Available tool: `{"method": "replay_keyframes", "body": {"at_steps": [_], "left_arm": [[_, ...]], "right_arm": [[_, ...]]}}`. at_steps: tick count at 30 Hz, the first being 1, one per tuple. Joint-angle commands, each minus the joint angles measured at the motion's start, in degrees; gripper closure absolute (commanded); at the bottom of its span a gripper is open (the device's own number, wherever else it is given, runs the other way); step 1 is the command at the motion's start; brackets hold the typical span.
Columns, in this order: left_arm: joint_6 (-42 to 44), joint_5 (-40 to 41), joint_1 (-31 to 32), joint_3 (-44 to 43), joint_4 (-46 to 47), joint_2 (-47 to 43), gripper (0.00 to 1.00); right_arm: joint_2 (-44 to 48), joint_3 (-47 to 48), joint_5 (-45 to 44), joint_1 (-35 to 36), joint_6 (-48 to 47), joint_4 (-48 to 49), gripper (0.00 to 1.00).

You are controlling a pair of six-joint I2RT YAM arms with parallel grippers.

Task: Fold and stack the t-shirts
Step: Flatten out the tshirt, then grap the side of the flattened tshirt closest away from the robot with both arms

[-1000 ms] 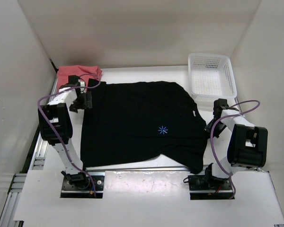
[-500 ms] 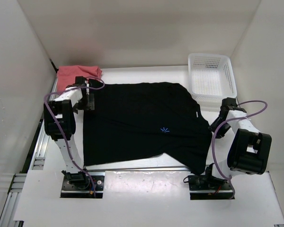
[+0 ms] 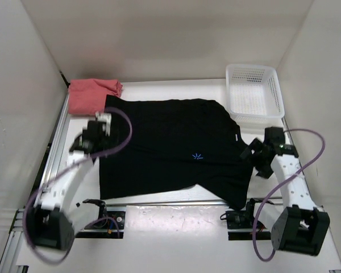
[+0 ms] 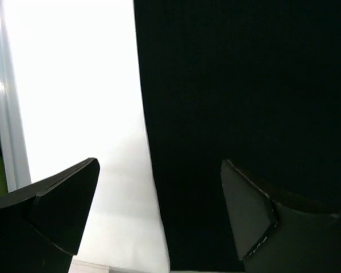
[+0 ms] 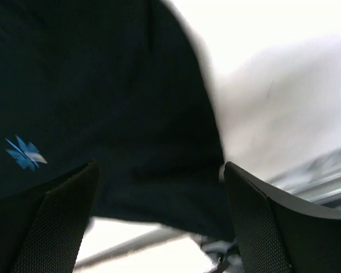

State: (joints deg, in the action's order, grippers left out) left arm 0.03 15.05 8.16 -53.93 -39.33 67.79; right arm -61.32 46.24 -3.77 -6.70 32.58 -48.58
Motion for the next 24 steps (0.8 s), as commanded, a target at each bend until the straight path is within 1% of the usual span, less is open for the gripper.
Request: {"method": "replay_keyframes", "body": {"at_steps": [1,2,3,5,6,7,8,11,12,13,14,17,19,20,21,24], "left_arm": [[-0.03,4.46,3.95,16.62,-5.4,-14.48,0.01],[-0.03,5.07,6.66,23.19,-5.4,-18.96,0.01],[-0.03,5.08,7.82,25.69,-6.27,-26.93,0.01],[-0.03,2.89,10.37,29.83,-8.82,-32.61,0.01],[-0.03,1.49,10.38,29.85,-10.75,-35.24,0.01],[-0.03,-1.48,10.38,29.85,-14.77,-35.27,0.01],[-0.03,-2.12,10.38,29.85,-15.94,-34.75,0.01],[-0.03,-3.53,10.38,30.55,-16.47,-29.92,0.01],[-0.03,-4.93,10.38,29.51,-17.09,-27.65,0.01],[-0.03,-7.9,10.38,29.5,-17.09,-26.84,0.01],[-0.03,-8.89,10.38,28.98,-15.88,-26.14,0.01],[-0.03,-8.37,12.13,30.81,-14.02,-23.59,0.01],[-0.03,-7.14,13.62,33.53,-12.27,-22.88,0.01],[-0.03,-6.62,13.63,34.76,-11.39,-22.88,0.01],[-0.03,-6.0,15.29,37.38,-10.69,-23.75,0.01],[-0.03,-4.68,17.84,40.56,-9.45,-25.43,0.02]], "right_arm": [[3.66,-8.34,5.18,3.79,7.91,-5.04,0.07],[4.19,-9.49,4.65,5.1,9.24,-5.04,0.06],[5.23,-10.89,2.82,7.64,10.48,-5.04,0.06],[6.29,-11.6,2.19,10.12,13.12,-5.04,0.06],[7.08,-11.61,2.19,12.13,13.73,-5.04,0.06],[7.09,-12.13,1.49,13.11,14.26,-5.04,0.06],[7.09,-12.14,1.49,14.77,15.14,-5.04,0.06],[8.14,-14.07,0.78,17.24,17.25,-5.56,0.06],[8.15,-15.29,0.78,17.77,17.95,-5.56,0.06],[8.84,-15.91,0.78,18.56,19.26,-5.56,0.06],[9.72,-16.53,0.78,18.56,20.06,-5.56,0.06],[11.92,-17.67,-0.44,18.56,22.17,-6.71,0.06],[12.45,-17.15,-1.67,18.56,22.18,-8.8,0.06],[12.45,-17.15,-2.2,18.56,22.18,-9.6,0.06],[12.45,-17.15,-2.82,18.56,22.18,-10.39,0.06],[12.98,-16.62,-2.82,18.56,21.65,-12.68,0.06]]}}
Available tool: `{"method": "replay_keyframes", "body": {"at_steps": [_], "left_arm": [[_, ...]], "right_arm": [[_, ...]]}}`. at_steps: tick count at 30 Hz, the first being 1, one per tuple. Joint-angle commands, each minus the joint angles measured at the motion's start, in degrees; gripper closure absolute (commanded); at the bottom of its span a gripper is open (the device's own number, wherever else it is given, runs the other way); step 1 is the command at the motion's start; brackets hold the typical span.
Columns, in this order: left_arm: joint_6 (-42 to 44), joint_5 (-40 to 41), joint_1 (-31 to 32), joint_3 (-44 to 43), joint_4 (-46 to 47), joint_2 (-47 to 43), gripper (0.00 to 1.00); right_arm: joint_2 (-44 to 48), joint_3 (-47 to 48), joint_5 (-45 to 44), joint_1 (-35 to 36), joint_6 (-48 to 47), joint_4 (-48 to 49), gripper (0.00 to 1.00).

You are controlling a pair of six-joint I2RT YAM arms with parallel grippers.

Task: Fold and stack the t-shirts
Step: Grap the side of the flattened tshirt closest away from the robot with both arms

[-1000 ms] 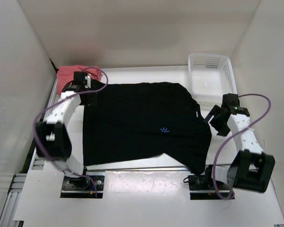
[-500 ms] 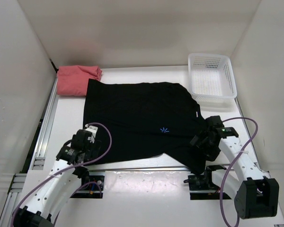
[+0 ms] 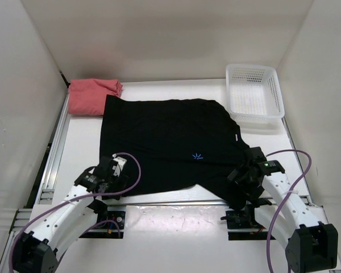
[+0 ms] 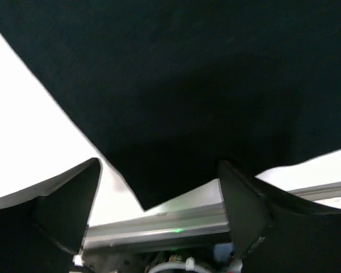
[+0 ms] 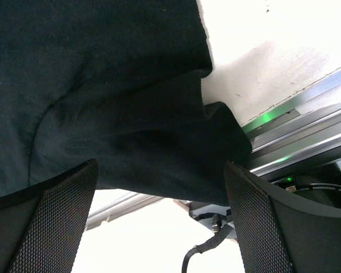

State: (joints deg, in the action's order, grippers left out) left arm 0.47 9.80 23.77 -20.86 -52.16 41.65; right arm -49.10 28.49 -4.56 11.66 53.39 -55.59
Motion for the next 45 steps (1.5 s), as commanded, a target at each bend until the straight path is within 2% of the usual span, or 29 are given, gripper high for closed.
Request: {"method": "replay_keyframes", "body": {"at_steps": [1,2,4,6,7,9,10,14,17,20,23,28,31,32,33,35,36,39,42,43,45], "left_arm": [[-0.47,0.57,3.46,8.81,3.9,-0.07,0.08],[-0.47,1.09,3.48,8.82,3.91,-0.08,0.21],[-0.47,1.1,4.09,9.44,3.91,-0.08,0.29],[-0.47,1.1,4.09,8.65,5.13,2.2,0.45],[-0.47,1.1,4.09,6.91,5.14,3.25,0.56],[-0.47,0.39,4.09,4.53,6.63,7.03,0.86],[-0.47,-0.39,4.09,1.82,6.63,8.61,0.9],[-0.47,-2.94,2.87,-1.99,6.63,14.51,0.9],[-0.47,-3.47,2.86,-4.01,5.85,13.99,0.9],[-0.47,-3.47,2.86,-6.63,3.65,13.46,0.9],[-0.47,-3.47,2.86,-8.92,1.54,13.46,0.9],[-0.47,-2.95,2.86,-11.3,1.54,14.16,0.9],[-0.47,-2.95,2.86,-11.92,1.54,15.39,0.9],[-0.47,-2.43,2.86,-11.92,1.54,15.39,0.9],[-0.47,-1.81,2.86,-12.44,1.54,15.39,0.9],[-0.47,-1.28,2.86,-12.97,1.54,14.7,0.9],[-0.47,-1.28,2.25,-13.5,0.93,14.69,0.9],[-0.47,0.91,1.02,-14.11,0.31,14.16,0.9],[-0.47,3.29,-0.73,-16.13,0.83,14.77,0.9],[-0.47,3.29,-2.48,-18.23,0.83,16.17,0.9],[-0.47,3.29,-4.25,-20.78,2.31,18.37,0.9]], "right_arm": [[1.28,0.35,-1.34,0.2,0.84,-5.67,0.06],[1.29,-0.53,-0.64,0.2,1.37,-5.67,0.06],[1.82,-1.07,0.51,0.2,2.07,-5.67,0.06],[1.82,-1.6,0.51,2.21,3.47,-7.06,0.06],[1.82,-0.73,-0.27,3.1,4.09,-7.68,0.06],[1.21,2.0,-2.81,5.46,6.1,-9.88,0.06],[0.59,2.96,-4.48,6.0,6.64,-10.84,0.06],[-3.27,3.77,-6.69,7.41,4.81,-10.68,0.06],[-5.65,3.77,-5.2,8.2,3.22,-9.36,0.04],[-6.18,2.29,0.57,8.2,1.19,-7.69,0.04],[-4.09,0.34,3.14,12.22,3.29,-8.39,0.06],[-4.24,-2.21,0.61,13.92,4.71,-4.02,0.07],[-11.87,-1.6,-1.58,13.92,3.48,-1.89,0.28],[-12.76,-1.6,-1.6,13.92,3.48,-1.1,0.44],[-13.3,-1.6,-2.12,13.92,3.48,-0.57,0.53],[-12.6,-1.6,-1.6,13.92,2.95,-0.04,0.77],[-11.81,-1.6,-1.6,13.92,2.95,-0.04,0.97],[-5.94,1.29,-2.12,13.92,2.95,-4.34,1.0],[-2.85,9.45,-6.06,13.92,1.82,-9.7,1.0],[-2.84,14.61,-7.56,13.39,1.03,-10.32,1.0],[-5.45,19.12,-9.59,10.86,-3.52,-9.63,1.0]]}}
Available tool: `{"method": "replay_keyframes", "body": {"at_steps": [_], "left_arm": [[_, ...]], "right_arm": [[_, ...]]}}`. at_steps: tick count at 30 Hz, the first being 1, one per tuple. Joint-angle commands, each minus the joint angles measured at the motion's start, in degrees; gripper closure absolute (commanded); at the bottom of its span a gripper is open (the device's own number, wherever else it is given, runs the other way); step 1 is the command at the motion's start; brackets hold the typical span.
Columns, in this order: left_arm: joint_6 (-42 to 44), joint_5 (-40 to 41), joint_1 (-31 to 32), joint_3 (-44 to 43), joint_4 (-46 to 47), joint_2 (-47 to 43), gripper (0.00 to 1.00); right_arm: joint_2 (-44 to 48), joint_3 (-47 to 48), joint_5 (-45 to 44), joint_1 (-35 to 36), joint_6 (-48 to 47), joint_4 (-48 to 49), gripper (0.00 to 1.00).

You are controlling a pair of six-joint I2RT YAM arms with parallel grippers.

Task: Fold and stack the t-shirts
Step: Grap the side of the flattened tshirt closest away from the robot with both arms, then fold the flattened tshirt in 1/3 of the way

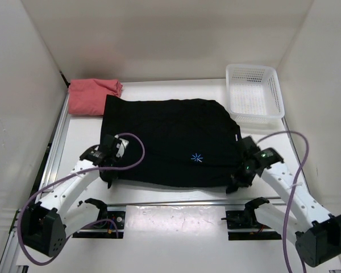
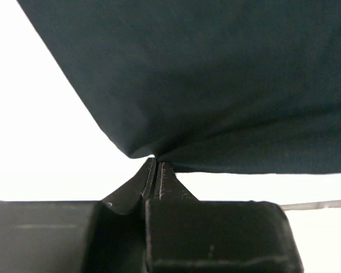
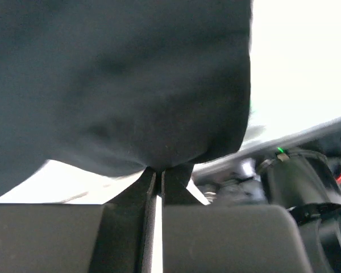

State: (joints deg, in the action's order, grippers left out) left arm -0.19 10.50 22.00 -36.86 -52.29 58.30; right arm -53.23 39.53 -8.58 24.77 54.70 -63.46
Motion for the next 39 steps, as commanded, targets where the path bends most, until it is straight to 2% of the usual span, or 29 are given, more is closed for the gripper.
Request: {"method": "replay_keyframes", "body": {"at_steps": [1,6,11,19,25,28,33,36,37,39], "left_arm": [[0.19,2.59,-3.36,-6.1,3.15,3.12,0.9],[0.19,4.69,-7.23,-17.88,4.3,16.63,0.9],[0.19,5.85,-9.16,-24.39,4.83,25.79,0.9],[0.19,9.01,-10.31,-28.43,5.45,33.97,0.9],[0.19,9.54,-10.92,-31.95,5.97,38.2,0.9],[0.19,10.41,-10.92,-34.06,5.97,40.56,0.8],[0.19,17.61,-11.45,-38.36,9.05,45.48,0.75],[0.19,22.09,-12.16,-44.07,9.05,49.62,0.63],[0.19,23.32,-12.76,-45.91,9.05,51.02,0.52],[0.19,24.74,-13.47,-48.12,9.05,51.65,0.45]], "right_arm": [[-3.26,9.94,-5.57,-3.41,-7.3,-0.62,1.0],[-19.58,21.44,-5.57,-10.0,-20.48,9.12,1.0],[-34.53,34.0,-5.57,-11.76,-26.92,13.27,1.0],[-48.26,44.75,-6.1,-11.77,-31.4,14.59,1.0],[-53.37,48.62,-6.1,-11.77,-31.93,13.02,0.98],[-53.99,50.37,-4.87,-11.77,-32.46,13.01,0.77],[-55.05,55.3,-7.07,-10.54,-34.3,13.01,0.56],[-54.53,58.46,-7.59,-9.49,-34.31,12.4,0.54],[-53.91,58.47,-7.59,-9.48,-34.31,12.4,0.54],[-51.29,57.6,-7.07,-9.48,-33.78,12.4,0.54]]}}
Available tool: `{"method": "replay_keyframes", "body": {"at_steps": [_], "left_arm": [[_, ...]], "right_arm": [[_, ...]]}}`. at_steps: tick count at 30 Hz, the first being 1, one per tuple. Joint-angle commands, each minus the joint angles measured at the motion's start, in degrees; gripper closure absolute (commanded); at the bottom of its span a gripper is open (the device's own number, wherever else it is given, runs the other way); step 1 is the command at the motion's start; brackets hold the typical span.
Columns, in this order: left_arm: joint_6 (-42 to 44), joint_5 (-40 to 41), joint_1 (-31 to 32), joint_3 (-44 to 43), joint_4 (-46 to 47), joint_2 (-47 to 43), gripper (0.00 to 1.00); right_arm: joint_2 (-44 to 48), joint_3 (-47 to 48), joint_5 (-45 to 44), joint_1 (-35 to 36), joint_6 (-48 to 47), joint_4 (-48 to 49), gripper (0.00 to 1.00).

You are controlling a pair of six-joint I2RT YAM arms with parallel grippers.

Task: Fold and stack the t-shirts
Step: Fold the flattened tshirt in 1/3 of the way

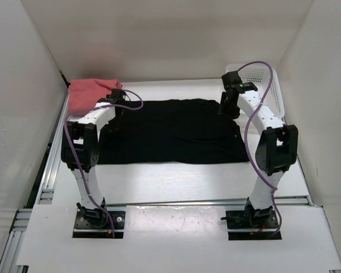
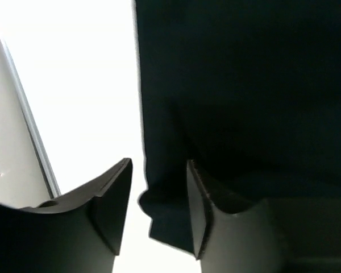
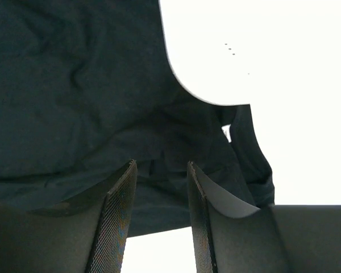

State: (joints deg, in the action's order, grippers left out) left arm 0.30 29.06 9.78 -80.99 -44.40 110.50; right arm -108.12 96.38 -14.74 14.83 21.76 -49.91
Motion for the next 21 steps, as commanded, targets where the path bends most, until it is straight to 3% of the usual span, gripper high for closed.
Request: {"method": "replay_keyframes", "body": {"at_steps": [1,3,6,8,11,13,17,21], "left_arm": [[-0.3,6.97,-1.95,-5.39,1.16,0.06,0.43],[-0.3,7.86,-2.49,-6.63,1.16,0.07,0.35],[-0.3,7.86,-5.82,-9.88,0.46,0.07,0.31],[-0.3,3.31,-9.15,-14.27,-4.61,-1.85,0.29],[-0.3,-10.66,-13.02,-17.1,-17.24,-4.49,0.26],[-0.3,-14.46,-13.03,-12.38,-20.1,-8.88,0.24],[-0.3,-15.6,-13.64,9.65,-16.62,-16.7,0.24],[-0.3,-20.43,-14.96,14.37,-13.44,-15.41,0.23]], "right_arm": [[4.57,0.04,-0.38,0.46,-0.84,-1.15,0.54],[7.72,-2.41,-0.37,0.46,-0.84,-1.15,0.53],[12.73,-7.68,3.72,-1.54,0.56,-1.15,0.48],[15.81,-12.41,7.34,-4.18,0.57,-3.34,0.44],[19.41,-17.7,8.06,-6.91,1.26,-5.98,0.38],[21.88,-24.37,9.81,-8.67,2.76,-5.99,0.34],[28.38,-35.96,13.77,-14.55,5.83,-1.25,0.31],[28.4,-41.78,20.43,-17.38,5.84,7.08,0.31]]}}
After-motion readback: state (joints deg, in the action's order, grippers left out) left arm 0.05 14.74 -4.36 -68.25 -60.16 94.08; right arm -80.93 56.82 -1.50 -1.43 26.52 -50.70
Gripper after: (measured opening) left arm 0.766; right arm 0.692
